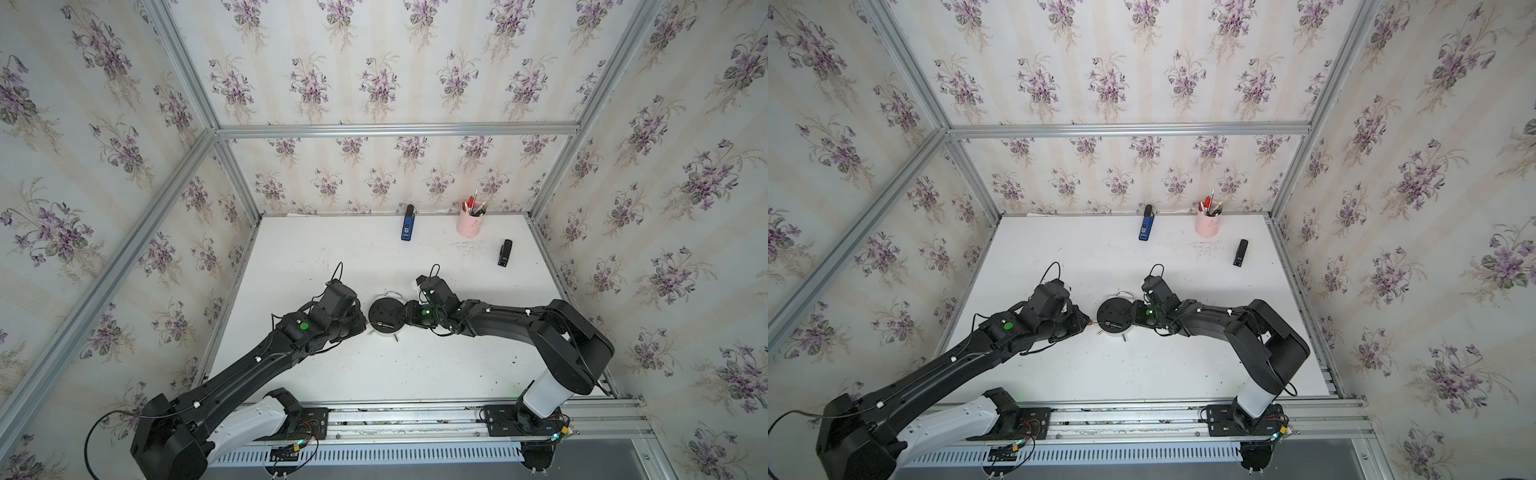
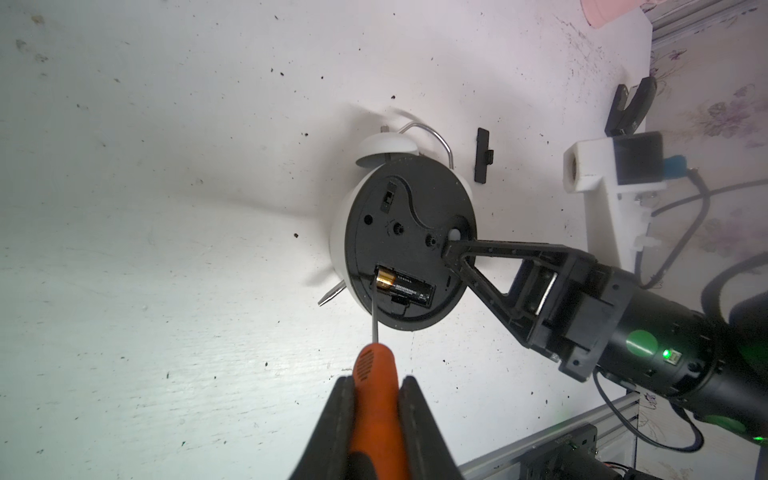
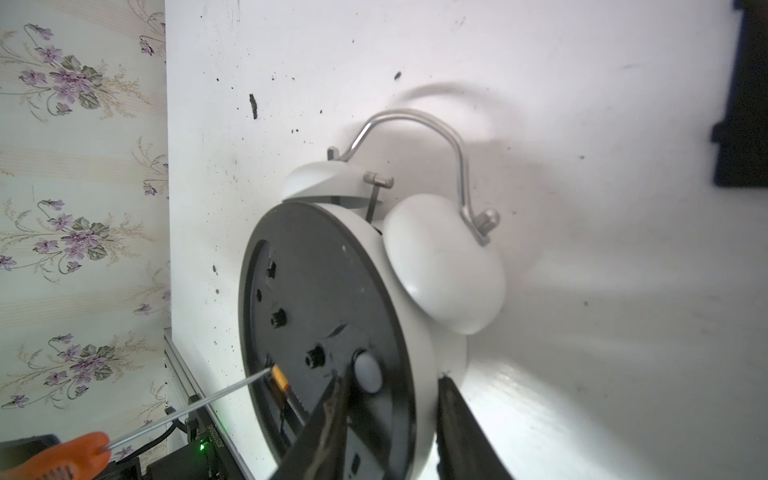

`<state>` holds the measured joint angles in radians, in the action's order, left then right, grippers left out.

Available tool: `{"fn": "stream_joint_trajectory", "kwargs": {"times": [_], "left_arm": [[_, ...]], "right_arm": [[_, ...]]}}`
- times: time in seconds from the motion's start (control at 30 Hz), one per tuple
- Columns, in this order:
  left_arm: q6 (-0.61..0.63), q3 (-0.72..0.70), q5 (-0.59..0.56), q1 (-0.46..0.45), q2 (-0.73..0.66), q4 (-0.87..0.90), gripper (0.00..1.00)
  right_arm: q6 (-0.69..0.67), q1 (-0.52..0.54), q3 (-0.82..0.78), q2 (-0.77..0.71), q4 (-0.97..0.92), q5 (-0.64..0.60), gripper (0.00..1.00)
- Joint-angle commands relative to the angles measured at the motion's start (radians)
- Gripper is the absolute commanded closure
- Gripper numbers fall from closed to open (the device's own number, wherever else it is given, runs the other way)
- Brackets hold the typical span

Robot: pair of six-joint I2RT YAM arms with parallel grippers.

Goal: Remove the battery from the alarm

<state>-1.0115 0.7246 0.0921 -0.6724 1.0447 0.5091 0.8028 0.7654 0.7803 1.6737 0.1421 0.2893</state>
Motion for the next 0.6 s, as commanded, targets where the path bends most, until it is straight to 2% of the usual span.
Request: {"fn": "stream_joint_trajectory", "kwargs": {"times": [0.0, 0.3, 0.57], "left_arm": [[-0.014, -0.049, 0.102, -0.003, 0.010, 0.028, 1.00], [-0.046, -0.152, 0.169, -0.003, -0.049, -0.211, 1.00], [-0.077, -0.268, 0.281, -0.003, -0.109, -0.449, 1.00]], "right_arm": [[-0.031, 0.008, -0.013, 0.026, -0.122, 0.024, 0.65], [-0.053, 0.008, 0.002, 0.039, -0.150, 0.027, 0.68], [-0.064, 0.009, 0.018, 0.057, -0.185, 0.021, 0.71]]}}
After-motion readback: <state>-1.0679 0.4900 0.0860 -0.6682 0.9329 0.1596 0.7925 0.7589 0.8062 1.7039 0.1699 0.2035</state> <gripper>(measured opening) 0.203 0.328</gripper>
